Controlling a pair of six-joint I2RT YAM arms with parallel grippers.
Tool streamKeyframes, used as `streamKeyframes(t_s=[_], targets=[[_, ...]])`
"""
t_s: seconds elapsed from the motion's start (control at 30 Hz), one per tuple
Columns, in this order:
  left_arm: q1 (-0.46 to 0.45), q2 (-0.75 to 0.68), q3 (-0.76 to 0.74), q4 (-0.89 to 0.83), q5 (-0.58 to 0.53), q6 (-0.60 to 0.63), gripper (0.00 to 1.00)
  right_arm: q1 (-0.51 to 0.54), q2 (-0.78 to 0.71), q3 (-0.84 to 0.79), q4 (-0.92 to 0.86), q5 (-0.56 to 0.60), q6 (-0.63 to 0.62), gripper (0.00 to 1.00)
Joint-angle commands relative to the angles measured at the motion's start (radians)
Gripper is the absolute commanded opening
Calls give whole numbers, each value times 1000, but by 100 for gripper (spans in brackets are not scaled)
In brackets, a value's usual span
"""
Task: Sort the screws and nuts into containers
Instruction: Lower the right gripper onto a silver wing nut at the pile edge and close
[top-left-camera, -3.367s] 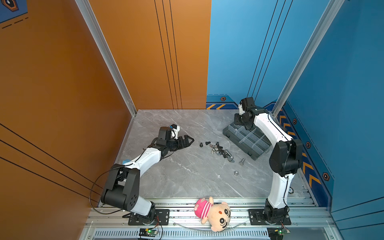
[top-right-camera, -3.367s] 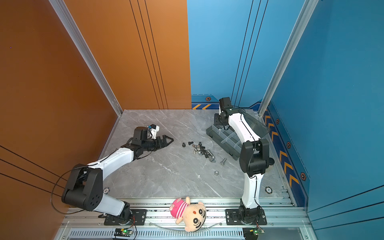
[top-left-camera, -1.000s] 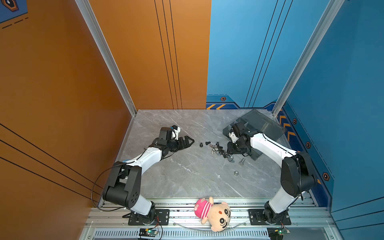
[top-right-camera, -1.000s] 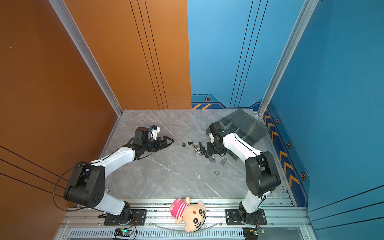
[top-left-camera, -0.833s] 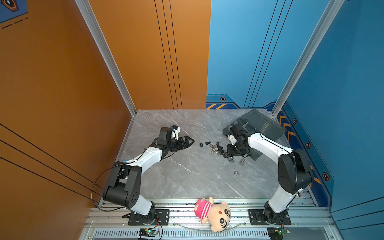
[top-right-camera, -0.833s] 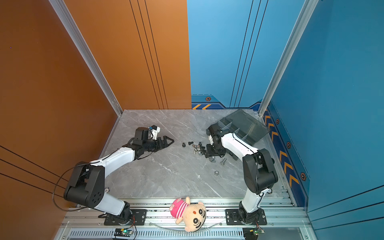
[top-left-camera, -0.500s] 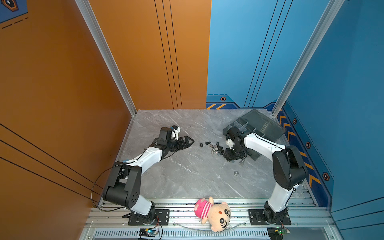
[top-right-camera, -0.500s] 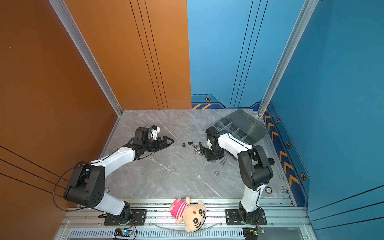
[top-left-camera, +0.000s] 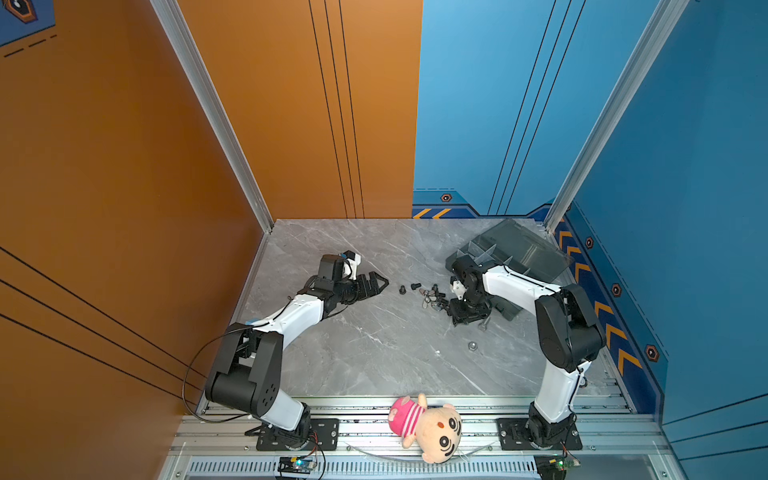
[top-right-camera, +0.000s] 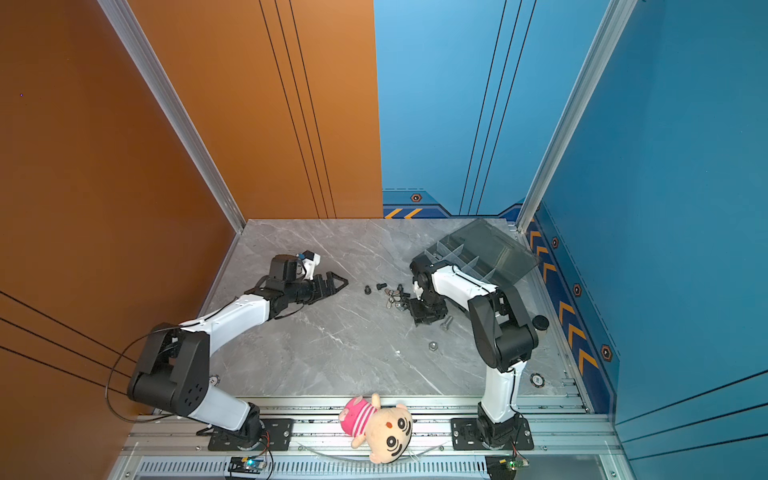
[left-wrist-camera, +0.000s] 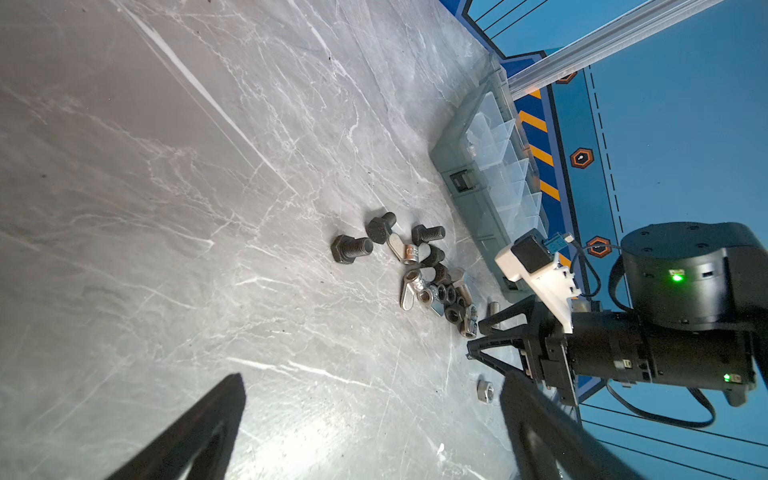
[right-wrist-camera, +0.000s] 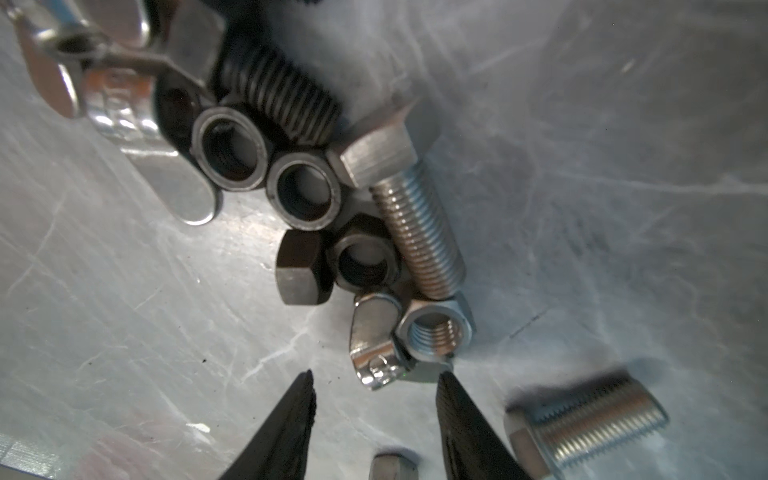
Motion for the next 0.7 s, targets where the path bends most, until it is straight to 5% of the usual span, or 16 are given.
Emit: streamKeyframes(t_s=[0.0, 0.67], targets=[[-1, -5, 9, -21, 12, 9, 98, -6, 16, 30, -31, 39, -30, 53], [-1, -5, 9, -24, 9, 10, 98, -8, 55, 23, -42, -17, -57, 54]])
